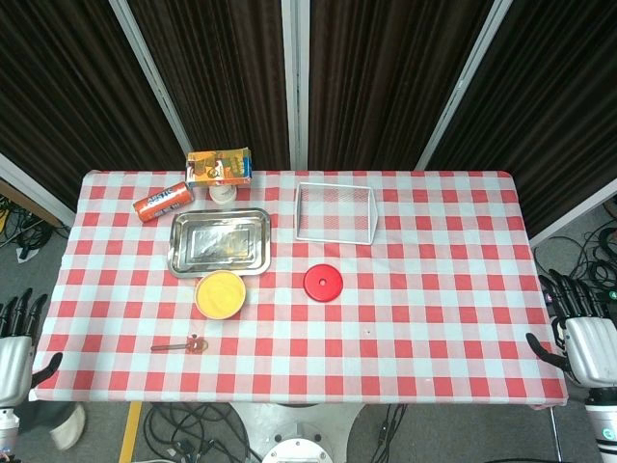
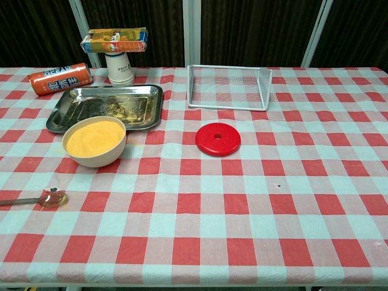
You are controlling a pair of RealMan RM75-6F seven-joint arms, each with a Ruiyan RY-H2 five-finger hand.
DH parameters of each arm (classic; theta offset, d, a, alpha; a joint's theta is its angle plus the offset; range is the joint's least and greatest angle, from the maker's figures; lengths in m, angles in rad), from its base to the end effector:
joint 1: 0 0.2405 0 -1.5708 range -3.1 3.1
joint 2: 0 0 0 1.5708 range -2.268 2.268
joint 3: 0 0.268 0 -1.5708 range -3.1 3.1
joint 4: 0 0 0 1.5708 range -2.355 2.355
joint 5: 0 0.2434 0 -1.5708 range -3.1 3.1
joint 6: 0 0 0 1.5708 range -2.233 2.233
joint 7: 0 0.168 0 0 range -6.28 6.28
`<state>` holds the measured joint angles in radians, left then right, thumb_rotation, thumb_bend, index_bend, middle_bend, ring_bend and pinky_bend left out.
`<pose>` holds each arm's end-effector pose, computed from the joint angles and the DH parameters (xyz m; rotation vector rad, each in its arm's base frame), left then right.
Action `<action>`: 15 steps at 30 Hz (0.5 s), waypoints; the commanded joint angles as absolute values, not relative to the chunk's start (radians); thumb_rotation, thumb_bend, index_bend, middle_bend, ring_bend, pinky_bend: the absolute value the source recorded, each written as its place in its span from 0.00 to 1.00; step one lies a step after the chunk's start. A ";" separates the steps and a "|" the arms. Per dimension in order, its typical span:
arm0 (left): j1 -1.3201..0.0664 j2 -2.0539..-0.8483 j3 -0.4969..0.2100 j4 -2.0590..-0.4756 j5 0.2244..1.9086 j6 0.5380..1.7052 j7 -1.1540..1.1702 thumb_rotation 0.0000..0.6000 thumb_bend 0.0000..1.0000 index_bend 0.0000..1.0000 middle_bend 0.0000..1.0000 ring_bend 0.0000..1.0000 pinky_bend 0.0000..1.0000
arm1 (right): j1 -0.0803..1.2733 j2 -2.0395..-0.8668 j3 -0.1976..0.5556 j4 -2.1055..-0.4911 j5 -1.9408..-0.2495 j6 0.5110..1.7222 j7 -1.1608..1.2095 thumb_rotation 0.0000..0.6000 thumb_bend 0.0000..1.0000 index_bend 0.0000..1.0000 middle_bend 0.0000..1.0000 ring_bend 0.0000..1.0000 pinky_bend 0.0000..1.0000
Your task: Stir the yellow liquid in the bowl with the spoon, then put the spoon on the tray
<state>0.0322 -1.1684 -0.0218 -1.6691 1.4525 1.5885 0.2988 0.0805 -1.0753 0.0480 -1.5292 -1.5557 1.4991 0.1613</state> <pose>-0.3414 0.1611 0.1254 -1.3083 -0.8050 -0.6735 -0.3490 -0.2083 0.1571 1.4044 -0.9023 0.9650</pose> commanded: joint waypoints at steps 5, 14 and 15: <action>0.032 -1.160 -0.011 -1.679 1.472 1.583 0.286 1.00 0.24 0.11 0.09 0.08 0.10 | 0.072 -1.077 0.043 -1.520 -1.561 1.512 0.174 1.00 0.20 0.00 0.00 0.00 0.00; 0.032 -1.153 0.001 -1.684 1.497 1.578 0.274 1.00 0.24 0.11 0.09 0.08 0.10 | 0.062 -1.079 0.038 -1.499 -1.574 1.530 0.201 1.00 0.20 0.00 0.00 0.00 0.00; 0.030 -1.153 0.001 -1.683 1.499 1.575 0.274 1.00 0.24 0.11 0.09 0.08 0.10 | 0.062 -1.079 0.038 -1.498 -1.574 1.531 0.203 1.00 0.20 0.00 0.00 0.00 0.00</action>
<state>0.0305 -1.1533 0.0008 -1.6835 1.4980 1.5760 0.2744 0.0621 -1.0791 0.0381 -1.4977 -1.5741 1.5308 0.2029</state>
